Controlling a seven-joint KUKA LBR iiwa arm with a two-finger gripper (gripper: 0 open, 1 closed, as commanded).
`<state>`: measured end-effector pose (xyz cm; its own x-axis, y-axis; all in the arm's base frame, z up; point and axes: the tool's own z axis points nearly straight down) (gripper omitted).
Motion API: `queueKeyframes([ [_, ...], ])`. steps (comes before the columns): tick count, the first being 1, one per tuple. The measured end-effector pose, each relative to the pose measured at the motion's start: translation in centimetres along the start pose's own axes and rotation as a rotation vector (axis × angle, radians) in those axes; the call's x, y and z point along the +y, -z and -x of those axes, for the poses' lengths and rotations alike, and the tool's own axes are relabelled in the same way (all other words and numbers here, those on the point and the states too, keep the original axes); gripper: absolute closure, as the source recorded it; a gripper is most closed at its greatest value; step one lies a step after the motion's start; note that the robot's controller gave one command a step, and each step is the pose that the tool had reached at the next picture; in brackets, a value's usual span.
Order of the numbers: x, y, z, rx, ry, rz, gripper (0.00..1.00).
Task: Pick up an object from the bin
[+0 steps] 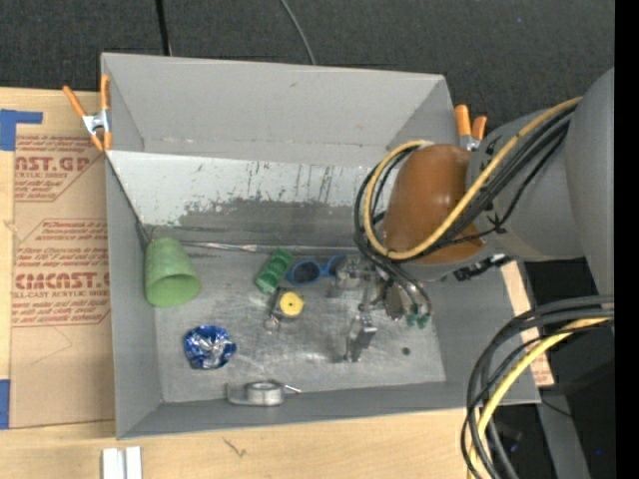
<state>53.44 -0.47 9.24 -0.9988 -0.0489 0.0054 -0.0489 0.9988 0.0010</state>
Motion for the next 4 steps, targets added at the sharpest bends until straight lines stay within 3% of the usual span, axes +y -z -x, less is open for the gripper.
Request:
queueKeyframes([
  [1, 5.8, 6.0, 6.3, -0.014, 0.219, 0.0, 0.0],
  [2, 3.2, -2.0, 6.1, -0.015, 0.065, 0.002, 0.0],
  [3, 8.0, -1.9, 5.2, -0.016, -0.044, 0.0, 0.0],
  [4, 7.9, -1.7, 5.4, -0.024, -0.045, 0.0, 1.0],
])
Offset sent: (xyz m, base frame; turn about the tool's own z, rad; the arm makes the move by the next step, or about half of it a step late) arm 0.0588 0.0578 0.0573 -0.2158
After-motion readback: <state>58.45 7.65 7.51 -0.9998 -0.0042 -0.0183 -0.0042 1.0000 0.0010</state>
